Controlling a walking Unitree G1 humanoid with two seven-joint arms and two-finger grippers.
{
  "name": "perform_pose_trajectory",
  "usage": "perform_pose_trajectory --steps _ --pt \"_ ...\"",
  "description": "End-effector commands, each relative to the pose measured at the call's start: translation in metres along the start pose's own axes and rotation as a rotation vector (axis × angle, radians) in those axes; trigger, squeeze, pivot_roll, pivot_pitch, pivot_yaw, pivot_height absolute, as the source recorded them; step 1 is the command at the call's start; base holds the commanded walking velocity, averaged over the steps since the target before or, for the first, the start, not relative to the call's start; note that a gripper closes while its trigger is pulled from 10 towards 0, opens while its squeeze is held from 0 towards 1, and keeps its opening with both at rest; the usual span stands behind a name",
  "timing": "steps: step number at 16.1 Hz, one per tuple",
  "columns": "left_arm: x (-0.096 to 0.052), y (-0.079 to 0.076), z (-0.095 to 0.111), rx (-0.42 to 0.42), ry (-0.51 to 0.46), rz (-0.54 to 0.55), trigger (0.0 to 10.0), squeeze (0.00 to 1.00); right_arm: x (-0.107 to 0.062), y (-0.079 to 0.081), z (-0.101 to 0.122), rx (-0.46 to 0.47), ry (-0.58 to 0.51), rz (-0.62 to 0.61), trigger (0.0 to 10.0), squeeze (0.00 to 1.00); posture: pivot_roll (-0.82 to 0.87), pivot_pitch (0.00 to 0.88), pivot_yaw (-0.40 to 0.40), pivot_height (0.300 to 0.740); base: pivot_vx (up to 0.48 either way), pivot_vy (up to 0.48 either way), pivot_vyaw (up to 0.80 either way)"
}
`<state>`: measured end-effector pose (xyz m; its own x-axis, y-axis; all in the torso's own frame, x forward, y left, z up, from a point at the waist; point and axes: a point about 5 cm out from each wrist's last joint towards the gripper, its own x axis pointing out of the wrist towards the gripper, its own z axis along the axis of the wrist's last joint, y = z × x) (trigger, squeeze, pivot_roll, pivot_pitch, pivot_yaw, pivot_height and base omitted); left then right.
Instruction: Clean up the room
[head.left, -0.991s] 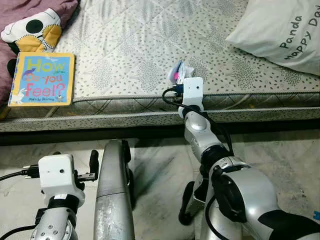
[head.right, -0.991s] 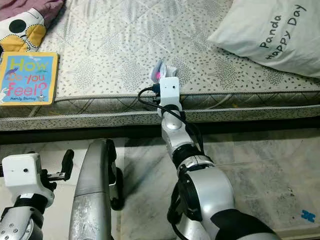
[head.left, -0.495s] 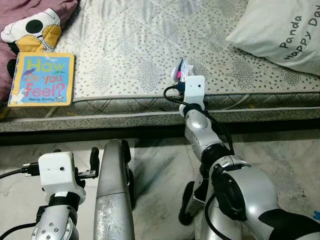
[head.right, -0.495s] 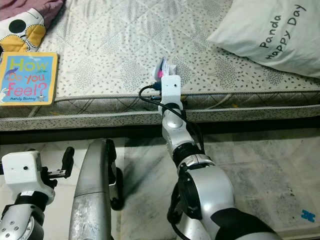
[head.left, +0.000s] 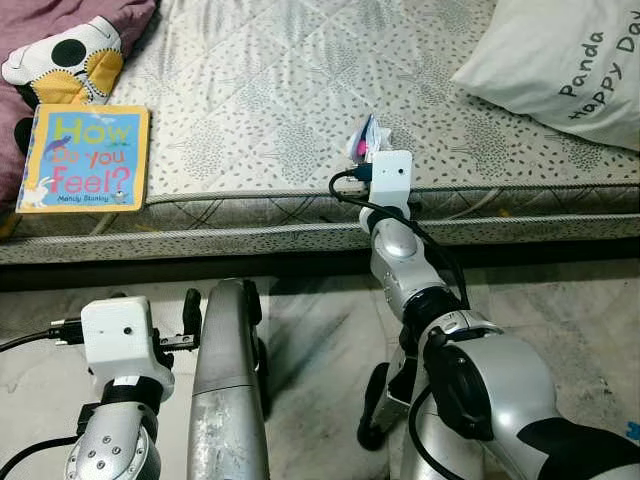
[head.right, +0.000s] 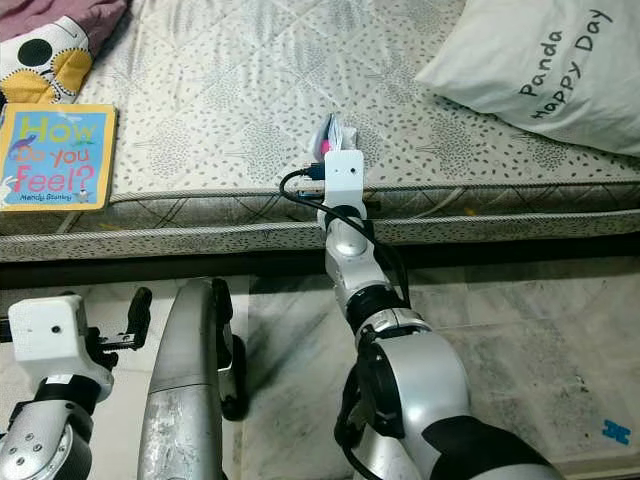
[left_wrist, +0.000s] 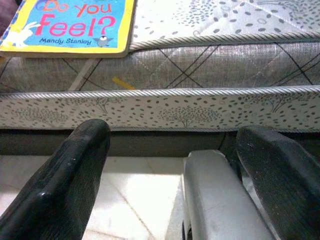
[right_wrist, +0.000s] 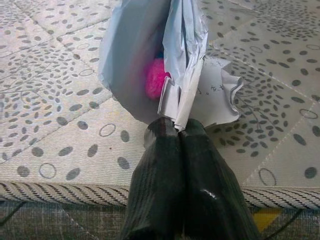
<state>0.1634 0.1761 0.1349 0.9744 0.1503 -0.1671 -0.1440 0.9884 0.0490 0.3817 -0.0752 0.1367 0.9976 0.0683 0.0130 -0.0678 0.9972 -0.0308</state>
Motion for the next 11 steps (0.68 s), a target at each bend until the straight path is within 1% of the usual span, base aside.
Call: perform_pose_trajectory --steps 1,2,5,6,8,9,10,11 --pt "0.000 0.004 -0.006 0.016 0.027 0.021 10.0 0.00 -0.002 -0.002 -0.006 0.009 0.020 -0.003 0.0 0.00 0.36 0.333 -0.006 0.545 0.000 0.000 0.00" --pt "0.002 0.003 -0.006 0.015 0.024 0.020 10.0 0.00 -0.002 -0.004 -0.005 0.013 0.013 -0.002 0.0 0.00 0.35 0.327 -0.008 0.545 0.000 0.000 0.00" --pt "0.015 -0.001 -0.006 0.003 -0.002 0.010 10.0 0.00 -0.002 -0.018 -0.002 0.062 -0.031 0.032 0.0 0.00 0.29 0.278 -0.018 0.545 0.000 0.000 0.00" --pt "0.024 -0.006 -0.006 -0.007 -0.018 -0.002 10.0 0.00 -0.004 -0.024 -0.004 0.074 -0.046 0.057 0.0 0.00 0.25 0.253 -0.018 0.545 0.000 0.000 0.00" --pt "0.035 -0.011 -0.006 -0.017 -0.035 -0.016 10.0 0.00 -0.010 -0.030 -0.010 0.096 -0.053 0.084 0.0 0.00 0.21 0.222 -0.015 0.545 0.000 0.000 0.00" --pt "0.048 -0.017 -0.005 -0.023 -0.058 -0.031 10.0 0.00 -0.016 -0.036 -0.016 0.133 -0.055 0.111 0.0 0.00 0.17 0.187 -0.014 0.545 0.000 0.000 0.00" --pt "0.057 -0.019 -0.002 -0.027 -0.077 -0.036 10.0 0.00 -0.020 -0.038 -0.017 0.144 -0.068 0.129 0.0 0.00 0.15 0.161 -0.009 0.545 0.000 0.000 0.00" --pt "0.060 -0.020 -0.001 -0.029 -0.089 -0.038 10.0 0.00 -0.024 -0.037 -0.017 0.167 -0.077 0.145 1.1 0.00 0.14 0.147 -0.006 0.545 0.000 0.000 0.00"
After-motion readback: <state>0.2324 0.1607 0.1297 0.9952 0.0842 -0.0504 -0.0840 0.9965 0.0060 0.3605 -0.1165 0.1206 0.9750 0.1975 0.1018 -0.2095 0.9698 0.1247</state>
